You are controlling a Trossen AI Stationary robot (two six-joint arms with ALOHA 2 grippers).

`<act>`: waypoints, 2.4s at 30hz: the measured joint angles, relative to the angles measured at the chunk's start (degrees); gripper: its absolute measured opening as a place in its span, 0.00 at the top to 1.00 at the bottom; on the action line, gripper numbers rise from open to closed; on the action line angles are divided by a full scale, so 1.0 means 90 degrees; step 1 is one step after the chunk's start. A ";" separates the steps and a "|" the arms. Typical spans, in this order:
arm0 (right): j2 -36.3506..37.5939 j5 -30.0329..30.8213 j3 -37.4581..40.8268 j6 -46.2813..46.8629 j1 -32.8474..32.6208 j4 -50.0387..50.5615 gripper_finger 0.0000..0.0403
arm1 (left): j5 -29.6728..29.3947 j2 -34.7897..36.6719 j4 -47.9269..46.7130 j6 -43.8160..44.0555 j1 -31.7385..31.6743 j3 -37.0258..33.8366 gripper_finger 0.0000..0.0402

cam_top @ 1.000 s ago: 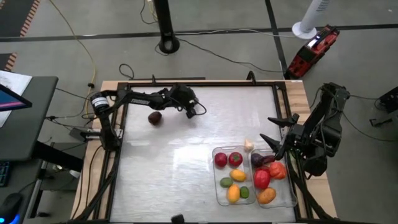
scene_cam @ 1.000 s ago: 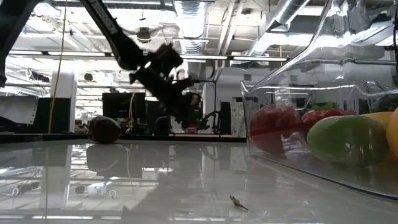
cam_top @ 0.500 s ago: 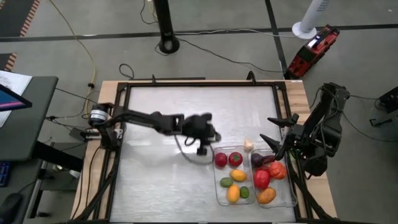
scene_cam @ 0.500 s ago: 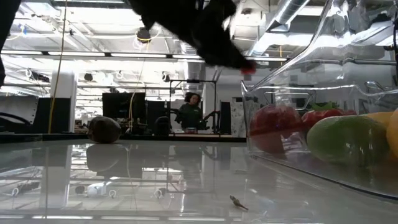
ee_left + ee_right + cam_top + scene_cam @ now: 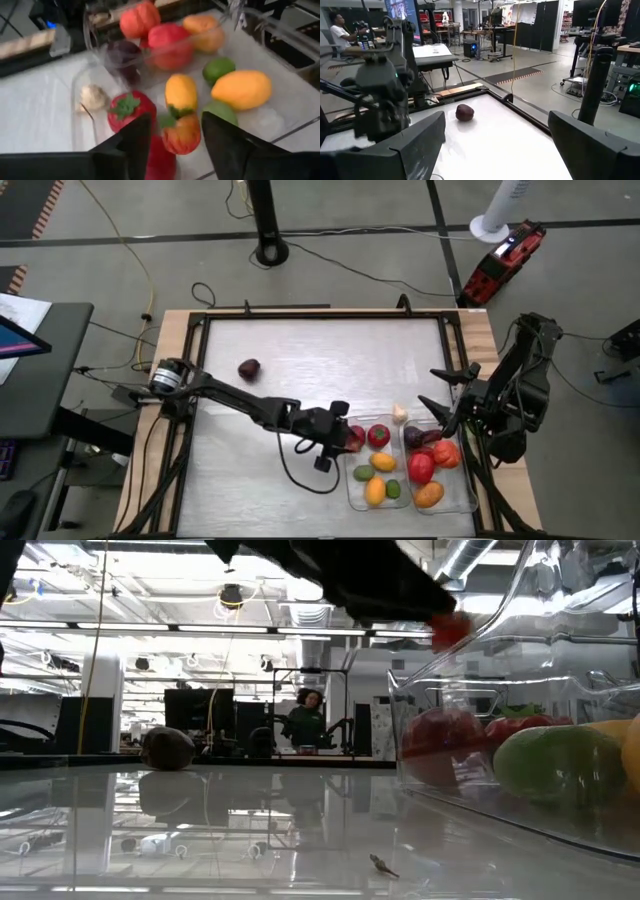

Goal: Sort produce into baskets
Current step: Put the persimmon into the left transparent bin, then put the apple into the left transparent bin

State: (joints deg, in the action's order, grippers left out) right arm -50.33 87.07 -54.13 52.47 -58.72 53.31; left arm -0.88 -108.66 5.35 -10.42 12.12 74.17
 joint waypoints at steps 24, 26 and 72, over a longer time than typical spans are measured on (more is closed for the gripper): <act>-0.0068 -0.0029 0.0002 0.0012 0.0000 -0.0008 0.06 | -0.2961 0.3893 -0.2294 0.1888 -0.0032 -0.2787 0.41; -0.0068 -0.0025 0.0002 0.0012 0.0000 -0.0038 0.06 | -0.3114 0.4360 -0.2600 0.2378 -0.0083 -0.3154 0.40; -0.0211 -0.0061 0.0002 0.0005 0.0000 -0.0247 0.06 | -0.1417 0.5500 -0.1667 0.2581 -0.4079 -0.6292 0.35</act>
State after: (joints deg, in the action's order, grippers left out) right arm -52.23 86.52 -54.11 52.51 -58.72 51.09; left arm -13.63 -59.16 -9.65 12.80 -24.60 17.54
